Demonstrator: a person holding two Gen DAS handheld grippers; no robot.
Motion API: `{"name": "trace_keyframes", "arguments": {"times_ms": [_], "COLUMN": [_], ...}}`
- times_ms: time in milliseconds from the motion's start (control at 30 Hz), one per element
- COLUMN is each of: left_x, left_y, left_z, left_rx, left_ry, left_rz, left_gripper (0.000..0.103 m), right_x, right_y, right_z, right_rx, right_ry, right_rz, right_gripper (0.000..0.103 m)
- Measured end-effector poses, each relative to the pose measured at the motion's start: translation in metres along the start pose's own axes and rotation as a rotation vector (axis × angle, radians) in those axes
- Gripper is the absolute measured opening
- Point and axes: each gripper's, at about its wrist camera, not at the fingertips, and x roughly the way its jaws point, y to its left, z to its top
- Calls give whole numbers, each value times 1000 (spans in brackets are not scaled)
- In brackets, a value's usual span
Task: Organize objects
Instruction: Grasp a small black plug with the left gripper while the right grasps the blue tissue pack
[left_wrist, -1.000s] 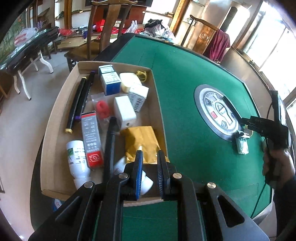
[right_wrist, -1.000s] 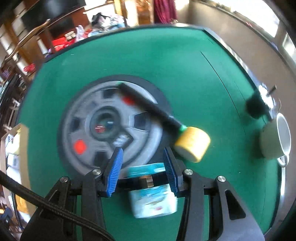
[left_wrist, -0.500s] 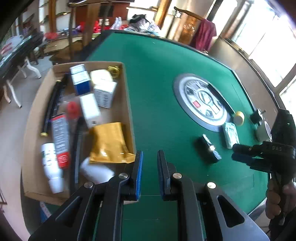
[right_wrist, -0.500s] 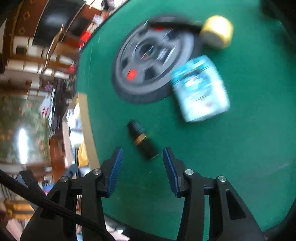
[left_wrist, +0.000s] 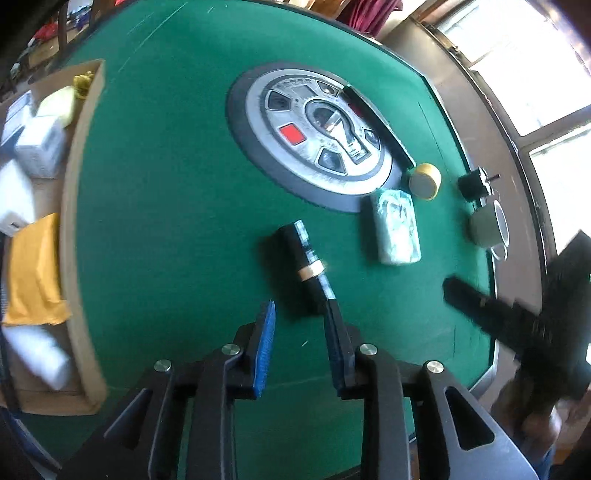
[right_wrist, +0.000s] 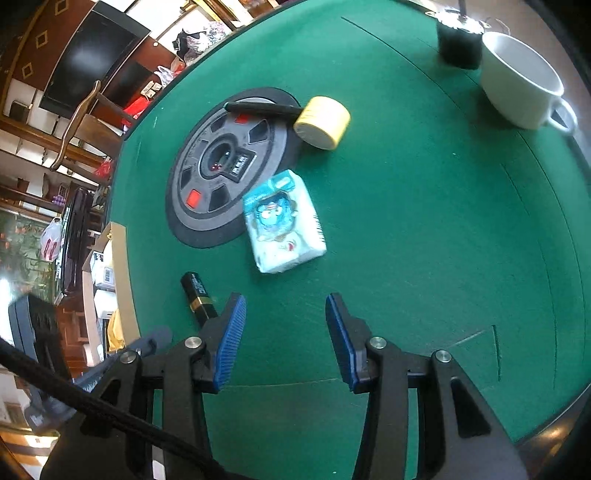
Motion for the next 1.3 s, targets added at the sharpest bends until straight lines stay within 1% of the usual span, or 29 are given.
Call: {"name": "trace_keyframes", "arguments": {"times_ms": [67, 233, 367, 400, 467, 500, 533, 567, 667, 733, 767, 833, 867, 900, 1000, 1100, 1133, 1167, 1300], "left_x": [7, 33, 48, 49, 54, 55, 56, 56, 53, 49, 46, 42, 40, 39, 38, 37, 35, 35, 38], "left_y": [-7, -14, -19, -23, -30, -31, -31, -30, -24, -16, -12, -5, -1, 2, 6, 7, 3, 2, 2], "left_z": [5, 17, 21, 22, 23, 21, 19, 17, 5, -6, -9, -18, -21, -22, -22, -25, -18, -19, -19], "left_rx": [-4, -62, -63, -43, 11, 31, 48, 66, 112, 129, 128, 125, 122, 122, 118, 131, 135, 143, 164], "left_ry": [7, 32, 33, 5, -8, -23, -24, -28, -45, -56, -60, -69, -73, -76, -80, -91, -93, -97, -112], "left_rz": [2, 91, 144, 169, 222, 239, 252, 261, 290, 318, 321, 326, 330, 326, 320, 319, 322, 328, 347], "left_gripper": [29, 29, 29, 29, 29, 23, 20, 14, 14, 14, 14, 14, 14, 14, 14, 14, 14, 14, 14], "right_x": [-3, -8, -9, -9, -8, -6, -5, -3, 8, 16, 20, 31, 35, 42, 61, 73, 77, 78, 77], "right_y": [-5, -16, -20, -21, -20, -19, -18, -15, -5, 4, 9, 21, 25, 32, 45, 53, 54, 54, 49], "right_z": [0, 2, 6, 7, 8, 10, 12, 14, 22, 29, 32, 40, 42, 45, 51, 50, 50, 49, 49], "right_rx": [-3, -4, -13, -16, -20, -26, -34, -41, -78, -111, -130, -177, -191, -219, -272, -319, -326, -325, -295], "right_ry": [-7, -15, -12, -11, -9, -5, -2, 0, 5, -16, -23, -33, -37, -40, -11, -2, 4, 6, 1], "right_rz": [-10, -17, -22, -25, -28, -30, -38, -49, -87, -136, -156, -194, -203, -219, -285, -350, -359, -361, -344], "right_gripper": [44, 44, 44, 44, 44, 44, 44, 44, 45, 51, 56, 56, 58, 64, 65, 65, 65, 67, 68]}}
